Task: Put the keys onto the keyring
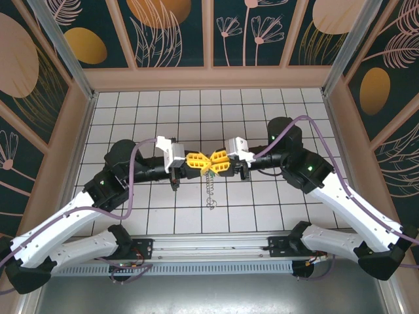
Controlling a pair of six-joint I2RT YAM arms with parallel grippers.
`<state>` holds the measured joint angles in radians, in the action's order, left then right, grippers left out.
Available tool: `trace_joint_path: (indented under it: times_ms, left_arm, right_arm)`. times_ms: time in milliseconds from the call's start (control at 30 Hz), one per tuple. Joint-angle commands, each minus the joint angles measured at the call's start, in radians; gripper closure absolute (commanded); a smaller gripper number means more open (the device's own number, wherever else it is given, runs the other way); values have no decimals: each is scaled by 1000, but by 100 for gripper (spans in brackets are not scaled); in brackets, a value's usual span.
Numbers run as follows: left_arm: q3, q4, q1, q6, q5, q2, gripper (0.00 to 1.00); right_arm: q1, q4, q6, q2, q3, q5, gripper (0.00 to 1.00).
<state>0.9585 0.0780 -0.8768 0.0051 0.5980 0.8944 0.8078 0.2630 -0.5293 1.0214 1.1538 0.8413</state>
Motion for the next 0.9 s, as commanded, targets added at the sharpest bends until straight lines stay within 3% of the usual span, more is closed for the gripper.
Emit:
trace_joint_path:
  times_ms: [0, 167, 300, 367, 533, 600, 867]
  left_arm:
    - [-36, 199, -8, -45, 62, -27, 100]
    - [-72, 292, -7, -76, 76, -32, 100]
    - [-93, 357, -8, -111, 103, -23, 100]
    - [-91, 345, -8, -117, 106, -16, 100]
    - [24, 26, -8, 8, 32, 13, 100]
    - [79, -84, -7, 51, 11, 28, 93]
    - [181, -333, -9, 154, -48, 88, 85]
  right_arm:
    - [5, -113, 50, -15, -39, 55, 83]
    - [1, -159, 77, -28, -54, 75, 84]
    - [-2, -159, 71, -29, -47, 46, 99]
    - [-2, -157, 63, -37, -41, 13, 100]
    - [-6, -96, 26, -39, -9, -72, 100]
    - [-7, -64, 9, -24, 10, -85, 100]
    - [-7, -8, -35, 11, 50, -99, 100]
